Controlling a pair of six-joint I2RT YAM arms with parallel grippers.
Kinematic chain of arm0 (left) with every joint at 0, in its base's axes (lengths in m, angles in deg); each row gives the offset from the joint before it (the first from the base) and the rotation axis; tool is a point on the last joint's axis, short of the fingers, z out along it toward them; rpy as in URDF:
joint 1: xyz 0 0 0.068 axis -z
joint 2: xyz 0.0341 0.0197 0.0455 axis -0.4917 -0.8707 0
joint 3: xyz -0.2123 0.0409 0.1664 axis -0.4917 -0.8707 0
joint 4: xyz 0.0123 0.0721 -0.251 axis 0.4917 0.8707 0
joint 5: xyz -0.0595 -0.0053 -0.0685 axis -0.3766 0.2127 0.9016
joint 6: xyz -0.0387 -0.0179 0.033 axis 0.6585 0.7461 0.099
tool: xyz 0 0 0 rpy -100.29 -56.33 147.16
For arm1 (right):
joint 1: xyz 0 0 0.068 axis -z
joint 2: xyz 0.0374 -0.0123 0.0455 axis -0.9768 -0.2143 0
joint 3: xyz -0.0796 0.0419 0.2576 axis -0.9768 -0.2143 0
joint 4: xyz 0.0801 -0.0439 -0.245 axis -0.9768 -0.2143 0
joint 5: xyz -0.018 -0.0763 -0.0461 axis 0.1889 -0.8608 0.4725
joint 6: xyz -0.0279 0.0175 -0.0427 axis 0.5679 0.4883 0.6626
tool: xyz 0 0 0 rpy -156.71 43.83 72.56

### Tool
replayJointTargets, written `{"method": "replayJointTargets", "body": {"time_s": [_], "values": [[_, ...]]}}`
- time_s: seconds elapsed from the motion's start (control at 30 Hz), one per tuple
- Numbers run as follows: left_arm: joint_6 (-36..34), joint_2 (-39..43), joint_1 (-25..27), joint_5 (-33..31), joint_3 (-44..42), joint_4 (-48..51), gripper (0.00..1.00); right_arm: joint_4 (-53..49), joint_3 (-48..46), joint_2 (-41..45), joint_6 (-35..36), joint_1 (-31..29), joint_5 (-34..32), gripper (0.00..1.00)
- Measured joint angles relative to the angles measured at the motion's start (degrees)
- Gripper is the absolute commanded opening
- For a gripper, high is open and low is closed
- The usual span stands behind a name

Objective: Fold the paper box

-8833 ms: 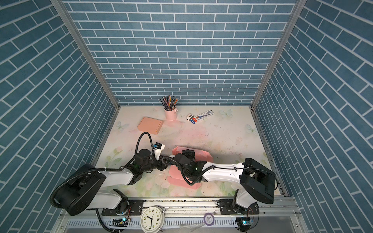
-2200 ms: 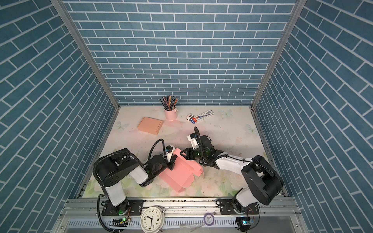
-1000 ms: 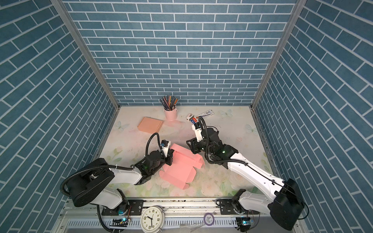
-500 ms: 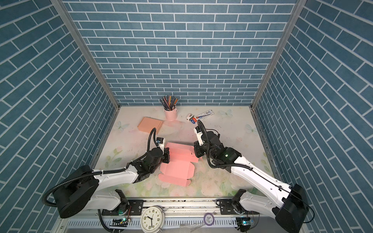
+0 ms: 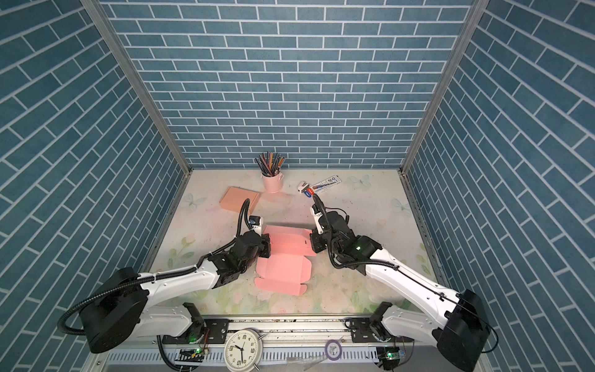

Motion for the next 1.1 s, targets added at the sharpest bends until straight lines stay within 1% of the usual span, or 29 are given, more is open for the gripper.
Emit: {"method": "replayJointTargets", "body": {"time_s": [0.23, 0.37, 0.5, 1.1], "values": [[0.2, 0.0, 0.0, -0.1, 0.0, 1.1, 0.08, -0.3, 0.0, -0.2, 0.0, 0.0, -1.1, 0.0], [0.2, 0.0, 0.0, -0.2, 0.0, 1.1, 0.09, -0.4, 0.0, 0.5, 0.0, 0.0, -0.6, 0.0], [0.2, 0.0, -0.1, -0.2, 0.0, 1.1, 0.08, -0.6, 0.0, -1.7, 0.0, -0.1, 0.6, 0.0], [0.2, 0.0, -0.3, 0.4, 0.1, 1.1, 0.09, 0.6, 1.0, -8.6, 0.0, -3.7, 1.8, 0.0]]}}
